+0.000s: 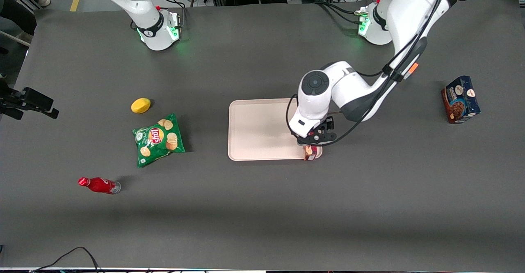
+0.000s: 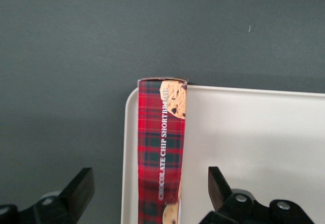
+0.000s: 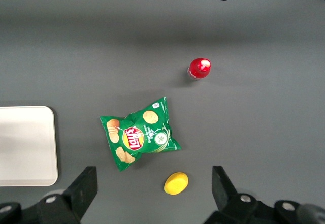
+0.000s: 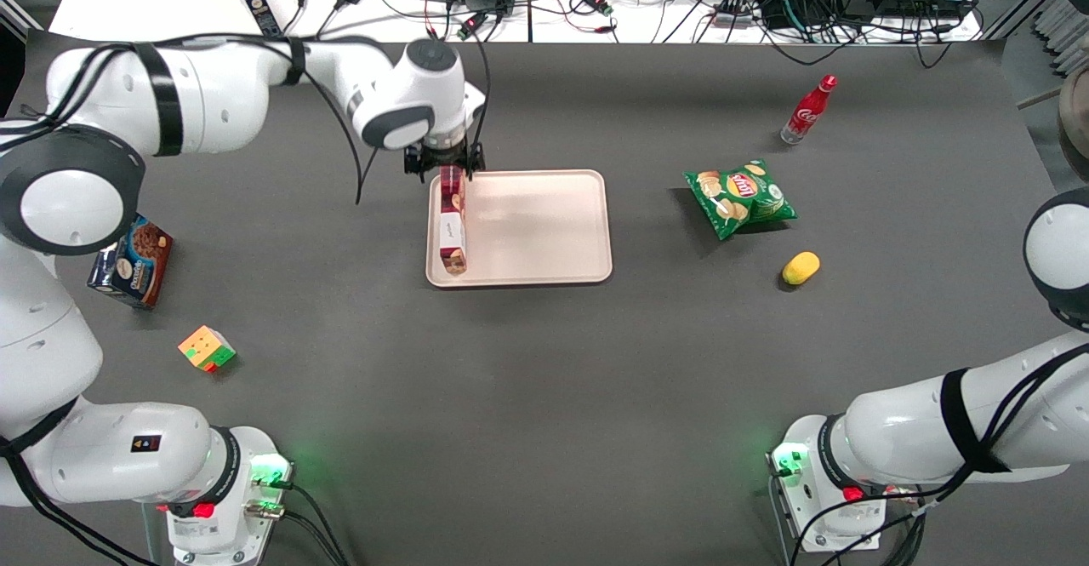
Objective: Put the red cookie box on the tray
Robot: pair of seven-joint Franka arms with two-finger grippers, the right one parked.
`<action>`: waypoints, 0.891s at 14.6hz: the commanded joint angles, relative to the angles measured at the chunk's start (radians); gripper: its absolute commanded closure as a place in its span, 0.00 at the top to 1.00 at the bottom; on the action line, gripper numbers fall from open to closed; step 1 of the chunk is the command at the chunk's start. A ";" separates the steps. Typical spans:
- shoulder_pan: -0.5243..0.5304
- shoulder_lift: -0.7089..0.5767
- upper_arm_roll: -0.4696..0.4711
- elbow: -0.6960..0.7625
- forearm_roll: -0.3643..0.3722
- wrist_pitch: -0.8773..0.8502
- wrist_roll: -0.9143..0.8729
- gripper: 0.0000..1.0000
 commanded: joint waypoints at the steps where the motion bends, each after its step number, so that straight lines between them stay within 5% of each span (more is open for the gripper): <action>1: 0.002 -0.080 -0.072 0.146 -0.084 -0.283 0.099 1.00; 6: 0.017 -0.274 -0.002 0.344 -0.325 -0.596 0.434 1.00; 13: 0.007 -0.538 0.438 0.315 -0.547 -0.730 0.916 1.00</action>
